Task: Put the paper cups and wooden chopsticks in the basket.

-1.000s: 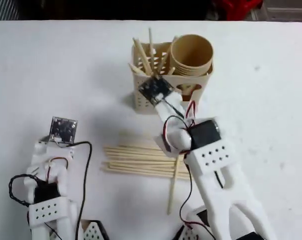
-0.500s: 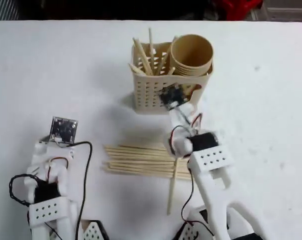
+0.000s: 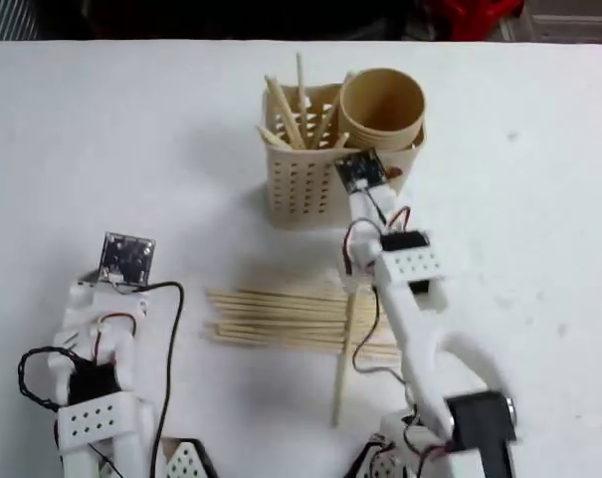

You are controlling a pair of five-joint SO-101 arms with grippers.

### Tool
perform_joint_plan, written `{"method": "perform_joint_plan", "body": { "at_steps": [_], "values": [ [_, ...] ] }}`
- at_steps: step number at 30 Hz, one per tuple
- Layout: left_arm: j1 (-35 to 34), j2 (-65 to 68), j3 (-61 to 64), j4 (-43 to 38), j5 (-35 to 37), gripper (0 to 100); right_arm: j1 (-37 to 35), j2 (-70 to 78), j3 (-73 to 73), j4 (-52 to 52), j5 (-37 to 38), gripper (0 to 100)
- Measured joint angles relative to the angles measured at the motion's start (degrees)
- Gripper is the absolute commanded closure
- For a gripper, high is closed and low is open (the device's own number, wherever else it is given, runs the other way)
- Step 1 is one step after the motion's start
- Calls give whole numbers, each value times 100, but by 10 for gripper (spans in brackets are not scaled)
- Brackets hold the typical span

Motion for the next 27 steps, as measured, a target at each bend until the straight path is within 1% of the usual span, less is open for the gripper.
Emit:
{"method": "perform_joint_plan", "body": {
  "at_steps": [6,18,21,27],
  "values": [
    [0,0,0,0,0,906,88,774,-545,-167,-9,836],
    [0,0,0,0,0,906,97,835,-589,-105,-9,836],
    [0,0,0,0,0,906,97,695,-413,-105,-9,836],
    [0,0,0,0,0,906,88,-325,519,-62,0,836]
  ]
}}
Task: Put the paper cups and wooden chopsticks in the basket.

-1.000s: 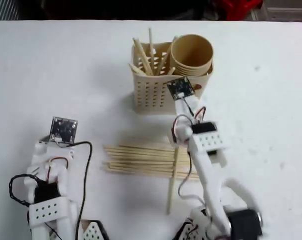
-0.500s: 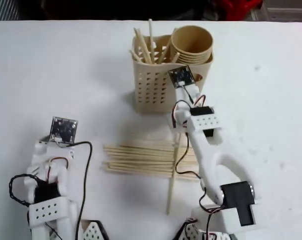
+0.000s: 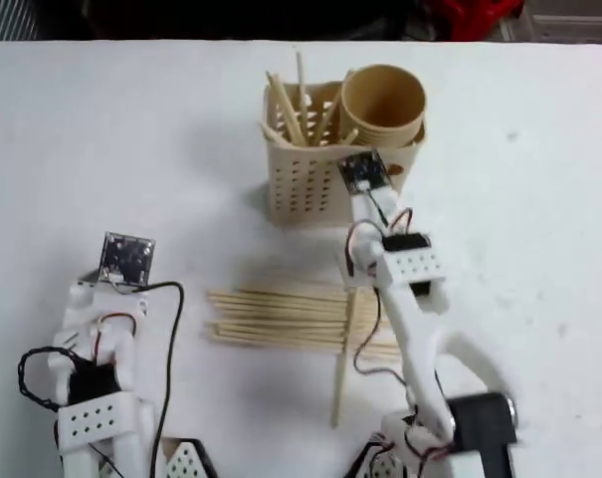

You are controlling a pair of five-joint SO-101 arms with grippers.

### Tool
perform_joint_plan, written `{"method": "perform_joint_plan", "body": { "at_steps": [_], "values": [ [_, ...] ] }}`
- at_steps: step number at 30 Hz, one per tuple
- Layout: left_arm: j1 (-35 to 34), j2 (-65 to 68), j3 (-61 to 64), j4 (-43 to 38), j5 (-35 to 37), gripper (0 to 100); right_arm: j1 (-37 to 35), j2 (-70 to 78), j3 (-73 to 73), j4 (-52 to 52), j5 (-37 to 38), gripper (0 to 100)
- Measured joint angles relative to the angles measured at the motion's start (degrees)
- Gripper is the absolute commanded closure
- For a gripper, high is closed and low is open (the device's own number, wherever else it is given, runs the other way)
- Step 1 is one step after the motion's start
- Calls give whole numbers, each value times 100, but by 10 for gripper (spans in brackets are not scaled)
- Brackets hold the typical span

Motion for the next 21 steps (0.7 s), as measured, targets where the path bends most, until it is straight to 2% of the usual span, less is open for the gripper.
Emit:
{"method": "perform_joint_plan", "body": {
  "at_steps": [5,10,21],
  "values": [
    [0,0,0,0,0,906,18,-1037,862,26,0,836],
    [0,0,0,0,0,906,26,-1591,1099,26,0,836],
    [0,0,0,0,0,906,-607,-668,1143,-536,0,837]
  ]
}}
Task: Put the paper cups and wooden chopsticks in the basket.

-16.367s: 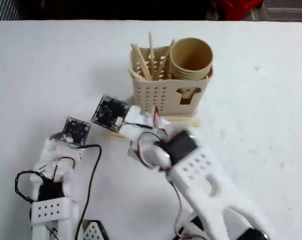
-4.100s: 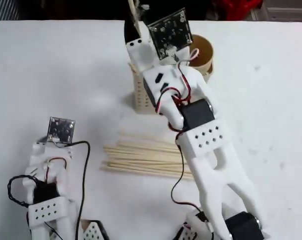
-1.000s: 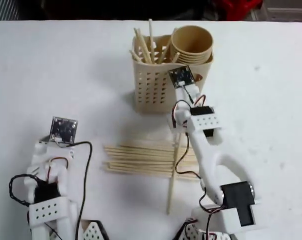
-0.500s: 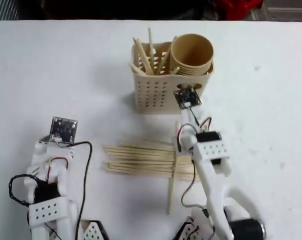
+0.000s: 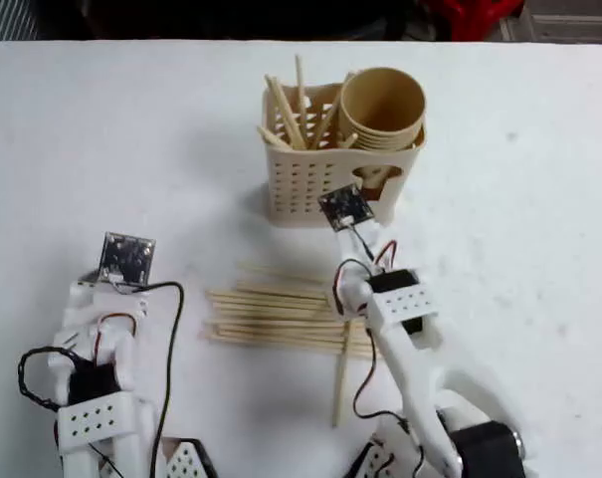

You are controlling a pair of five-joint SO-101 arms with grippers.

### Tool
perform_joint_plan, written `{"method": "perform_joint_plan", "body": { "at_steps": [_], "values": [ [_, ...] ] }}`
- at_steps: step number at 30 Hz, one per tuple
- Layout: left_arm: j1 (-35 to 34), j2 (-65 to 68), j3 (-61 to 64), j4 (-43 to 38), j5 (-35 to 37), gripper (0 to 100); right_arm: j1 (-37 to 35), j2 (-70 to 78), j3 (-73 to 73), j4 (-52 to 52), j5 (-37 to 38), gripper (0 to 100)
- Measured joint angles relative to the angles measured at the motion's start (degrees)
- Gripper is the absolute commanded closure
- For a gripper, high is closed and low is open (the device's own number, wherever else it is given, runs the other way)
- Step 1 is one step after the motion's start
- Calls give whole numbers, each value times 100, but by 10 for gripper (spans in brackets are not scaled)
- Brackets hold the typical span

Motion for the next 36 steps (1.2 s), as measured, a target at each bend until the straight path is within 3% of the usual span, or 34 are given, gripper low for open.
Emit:
{"method": "perform_joint_plan", "body": {
  "at_steps": [3,8,19,29,36],
  "values": [
    [0,0,0,0,0,906,9,176,-18,-53,0,851],
    [0,0,0,0,0,906,26,211,-18,-105,0,986],
    [0,0,0,0,0,906,26,-18,-97,281,0,981],
    [0,0,0,0,0,906,264,-3024,-88,1486,0,982],
    [0,0,0,0,0,906,70,-4862,-879,1705,0,982]
  ]
}}
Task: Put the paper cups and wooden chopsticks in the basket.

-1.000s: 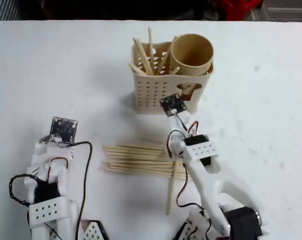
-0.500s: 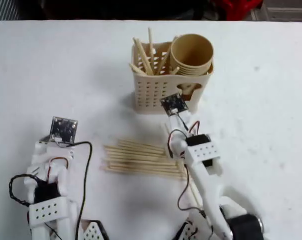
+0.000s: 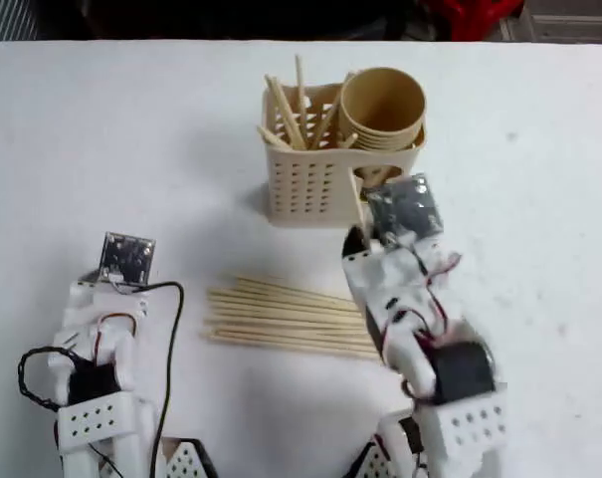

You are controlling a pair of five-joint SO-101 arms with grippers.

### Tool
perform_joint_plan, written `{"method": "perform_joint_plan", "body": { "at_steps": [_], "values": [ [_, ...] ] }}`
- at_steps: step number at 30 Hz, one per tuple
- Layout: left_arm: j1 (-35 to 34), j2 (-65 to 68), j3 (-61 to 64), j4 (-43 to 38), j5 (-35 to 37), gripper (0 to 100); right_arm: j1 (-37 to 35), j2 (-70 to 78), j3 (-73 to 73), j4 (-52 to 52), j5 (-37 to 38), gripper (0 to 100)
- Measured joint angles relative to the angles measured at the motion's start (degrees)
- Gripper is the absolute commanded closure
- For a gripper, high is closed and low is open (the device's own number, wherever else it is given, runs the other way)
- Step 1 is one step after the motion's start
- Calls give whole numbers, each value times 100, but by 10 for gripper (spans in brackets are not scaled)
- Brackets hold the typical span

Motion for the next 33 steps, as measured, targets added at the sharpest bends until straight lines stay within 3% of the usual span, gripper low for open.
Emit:
{"method": "perform_joint_plan", "body": {
  "at_steps": [8,13,21,27,33],
  "values": [
    [0,0,0,0,0,906,-70,615,-2233,-325,-9,982],
    [0,0,0,0,0,906,-79,2154,-3833,-949,-9,982],
    [0,0,0,0,0,906,-765,4554,-5960,-1934,-9,978],
    [0,0,0,0,0,906,-809,5881,-6453,-2716,-9,981],
    [0,0,0,0,0,906,-800,6066,-5996,-3499,-9,981]
  ]
}}
